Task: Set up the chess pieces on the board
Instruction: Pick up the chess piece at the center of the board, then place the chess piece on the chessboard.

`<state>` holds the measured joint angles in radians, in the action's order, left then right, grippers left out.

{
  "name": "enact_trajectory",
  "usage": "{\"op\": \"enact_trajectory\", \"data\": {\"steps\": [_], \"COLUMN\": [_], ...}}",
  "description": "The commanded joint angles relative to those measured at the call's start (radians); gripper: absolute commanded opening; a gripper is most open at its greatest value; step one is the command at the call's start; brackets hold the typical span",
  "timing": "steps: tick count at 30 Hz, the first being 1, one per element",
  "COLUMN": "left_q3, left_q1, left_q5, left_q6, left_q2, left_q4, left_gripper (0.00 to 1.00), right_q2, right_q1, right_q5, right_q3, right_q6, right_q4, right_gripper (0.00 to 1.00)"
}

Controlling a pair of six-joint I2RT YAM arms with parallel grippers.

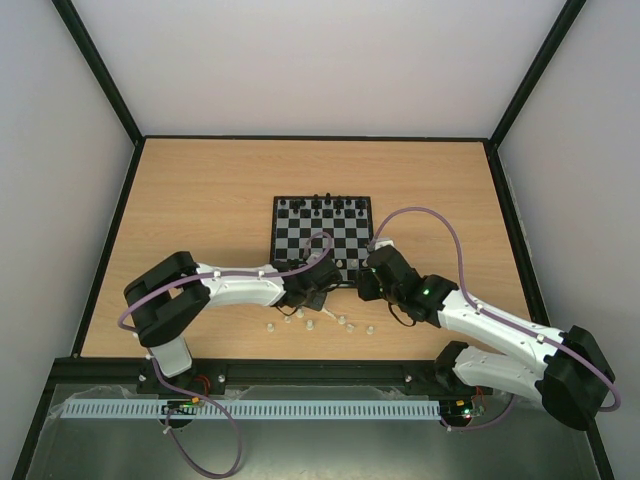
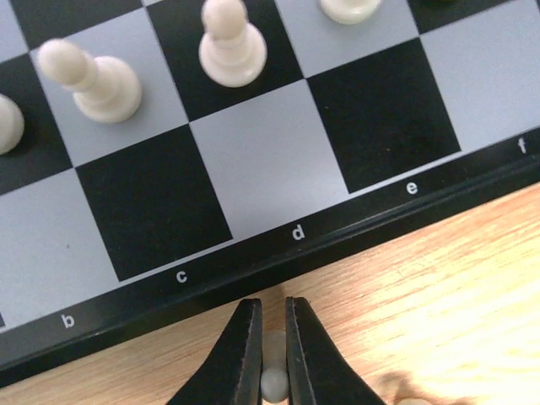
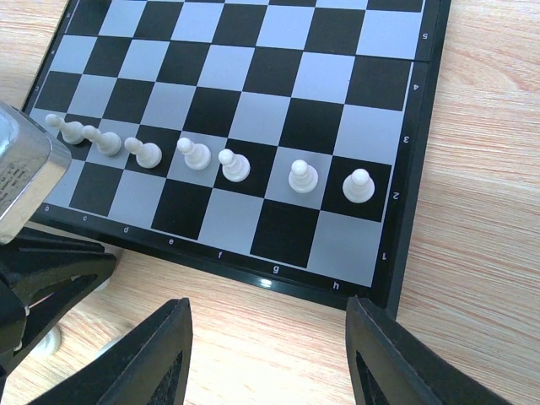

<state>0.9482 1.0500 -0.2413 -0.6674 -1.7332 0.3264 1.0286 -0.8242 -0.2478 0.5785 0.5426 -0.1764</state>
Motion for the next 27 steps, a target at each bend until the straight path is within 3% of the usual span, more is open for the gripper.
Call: {"op": "enact_trajectory", "data": {"steps": [1, 8, 16, 27], "left_q3": [-0.002, 0.0, 0.012, 0.014], "left_q1": [0.004, -0.022, -0.162, -0.277], "left_q5": [-0.03, -0.094, -0.139, -0.121], "left_q6": [-0.008, -0.012, 0.035, 0.086], "left_q2": [0.016, 0.126, 0.265, 0.222], "left_q4": [0.04, 0.13, 0.192, 0.126], "left_gripper": [0.02, 0.02, 0.04, 0.07], "right_q2": [-0.002, -0.001, -0.007, -0.003], "right_q1": [0.002, 0.002, 0.003, 0.002], "right_q5": [-0.001, 0.003, 0.013, 0.017], "right_q3": [-0.016, -0.019, -0.022, -0.024], "right_q6": [0.007, 0.008, 0.007, 0.007], "right_q4": [0.009, 0.012, 0.015, 0.018], "right_gripper": [0.51, 0.51, 0.51, 0.51]}}
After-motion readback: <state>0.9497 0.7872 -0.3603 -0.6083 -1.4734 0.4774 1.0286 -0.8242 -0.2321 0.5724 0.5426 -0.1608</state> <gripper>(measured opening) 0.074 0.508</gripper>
